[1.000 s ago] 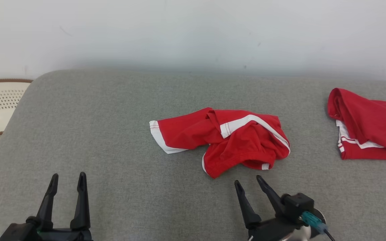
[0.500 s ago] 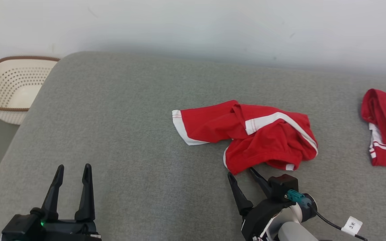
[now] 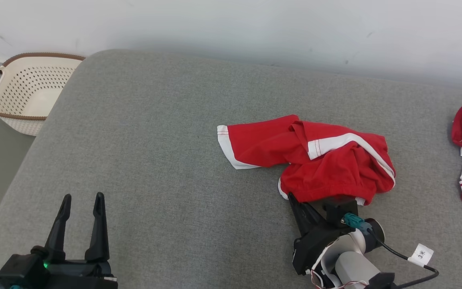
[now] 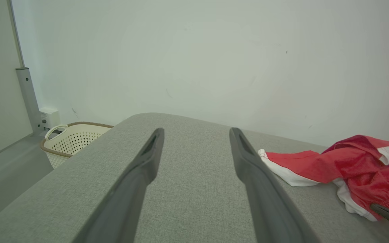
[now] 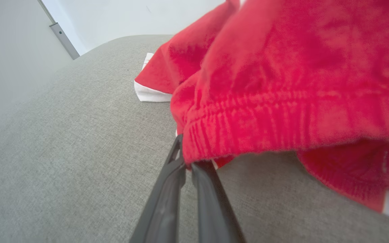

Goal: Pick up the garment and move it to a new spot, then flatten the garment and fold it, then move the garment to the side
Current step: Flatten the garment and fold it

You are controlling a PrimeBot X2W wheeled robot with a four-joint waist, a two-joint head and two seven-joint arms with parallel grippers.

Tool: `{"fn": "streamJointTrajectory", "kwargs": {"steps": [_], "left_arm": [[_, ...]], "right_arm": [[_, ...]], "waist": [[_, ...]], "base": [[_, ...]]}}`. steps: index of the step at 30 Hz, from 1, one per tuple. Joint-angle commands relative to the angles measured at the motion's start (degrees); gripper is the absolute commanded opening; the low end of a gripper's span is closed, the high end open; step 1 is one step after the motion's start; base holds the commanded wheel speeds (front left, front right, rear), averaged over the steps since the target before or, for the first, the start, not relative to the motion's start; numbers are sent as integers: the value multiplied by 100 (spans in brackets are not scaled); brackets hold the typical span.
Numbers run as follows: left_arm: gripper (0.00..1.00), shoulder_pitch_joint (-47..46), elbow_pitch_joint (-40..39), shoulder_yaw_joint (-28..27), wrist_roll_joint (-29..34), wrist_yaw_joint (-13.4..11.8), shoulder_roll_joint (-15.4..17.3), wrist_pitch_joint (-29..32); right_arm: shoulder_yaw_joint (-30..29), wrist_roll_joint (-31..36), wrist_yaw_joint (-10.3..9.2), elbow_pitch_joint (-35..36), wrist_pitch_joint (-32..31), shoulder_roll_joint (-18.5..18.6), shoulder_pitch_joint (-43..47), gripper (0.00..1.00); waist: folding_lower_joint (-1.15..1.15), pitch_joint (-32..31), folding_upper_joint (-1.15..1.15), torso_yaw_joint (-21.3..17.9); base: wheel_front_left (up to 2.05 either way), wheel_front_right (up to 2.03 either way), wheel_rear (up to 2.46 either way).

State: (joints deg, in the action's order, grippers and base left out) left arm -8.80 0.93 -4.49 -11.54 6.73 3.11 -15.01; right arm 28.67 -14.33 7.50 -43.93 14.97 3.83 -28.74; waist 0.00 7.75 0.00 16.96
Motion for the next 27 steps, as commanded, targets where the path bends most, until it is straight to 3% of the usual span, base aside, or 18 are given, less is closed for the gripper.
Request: {"fn": "streamJointTrajectory", "kwargs": {"steps": [1, 6, 10, 18, 27], "left_arm": [[100, -35, 13, -37, 29, 13, -8, -24], [100, 36, 41, -105, 51, 20, -16, -24], [100, 120, 56, -112, 63, 19, -17, -24], [100, 280, 85, -83, 73, 21, -18, -24], [100, 380, 88, -76, 25, -16, -19, -24]], "right_arm": [[-46, 21, -2, 61, 27, -25, 50, 0], [-67, -226, -2, 418, 27, -41, 272, 0], [305, -664, -1, 776, 28, 90, 574, 0], [1334, -1775, -2, 1695, -9, 954, 1041, 0], [1747, -2367, -2, 2511, -491, 1808, 1309, 0]], "waist": [[0, -8, 0, -28], [0, -77, 0, -173], [0, -163, 0, -348], [0, -347, 0, -800], [0, -437, 0, -1164]], "base": [[0, 0, 0], [0, 0, 0], [0, 0, 0], [0, 0, 0], [0, 0, 0]]}}
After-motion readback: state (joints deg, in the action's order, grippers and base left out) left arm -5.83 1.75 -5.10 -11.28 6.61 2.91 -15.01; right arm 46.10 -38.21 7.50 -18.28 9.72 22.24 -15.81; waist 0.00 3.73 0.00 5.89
